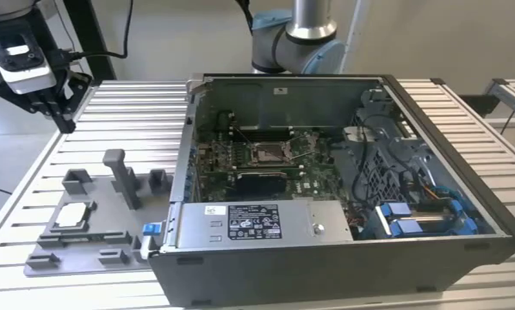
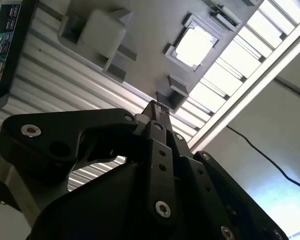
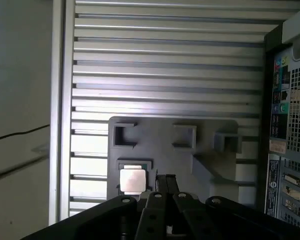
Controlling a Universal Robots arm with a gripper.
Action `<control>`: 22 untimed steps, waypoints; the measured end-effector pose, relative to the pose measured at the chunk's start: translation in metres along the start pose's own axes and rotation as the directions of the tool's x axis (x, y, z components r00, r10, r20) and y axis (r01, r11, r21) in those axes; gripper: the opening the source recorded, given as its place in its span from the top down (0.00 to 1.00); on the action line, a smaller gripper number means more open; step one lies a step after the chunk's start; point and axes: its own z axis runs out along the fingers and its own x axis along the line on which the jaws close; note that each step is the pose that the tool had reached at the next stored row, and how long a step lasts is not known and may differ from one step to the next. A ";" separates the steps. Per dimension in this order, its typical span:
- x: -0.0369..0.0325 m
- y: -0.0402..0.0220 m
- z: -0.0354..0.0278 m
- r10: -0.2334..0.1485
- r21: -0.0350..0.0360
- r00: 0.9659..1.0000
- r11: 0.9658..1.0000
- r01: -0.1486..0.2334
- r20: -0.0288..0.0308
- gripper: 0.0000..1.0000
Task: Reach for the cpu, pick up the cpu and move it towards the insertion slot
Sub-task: 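Reach for the cpu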
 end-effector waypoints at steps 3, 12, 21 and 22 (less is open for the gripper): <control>0.0066 -0.0011 0.0001 0.000 0.000 1.000 1.000 0.000 0.001 1.00; 0.0238 -0.0195 0.0005 0.000 0.000 1.000 1.000 0.000 0.002 1.00; 0.0347 -0.0289 0.0007 0.000 0.000 1.000 1.000 0.000 0.003 1.00; 0.0348 -0.0289 0.0008 0.000 0.000 1.000 1.000 0.000 0.003 1.00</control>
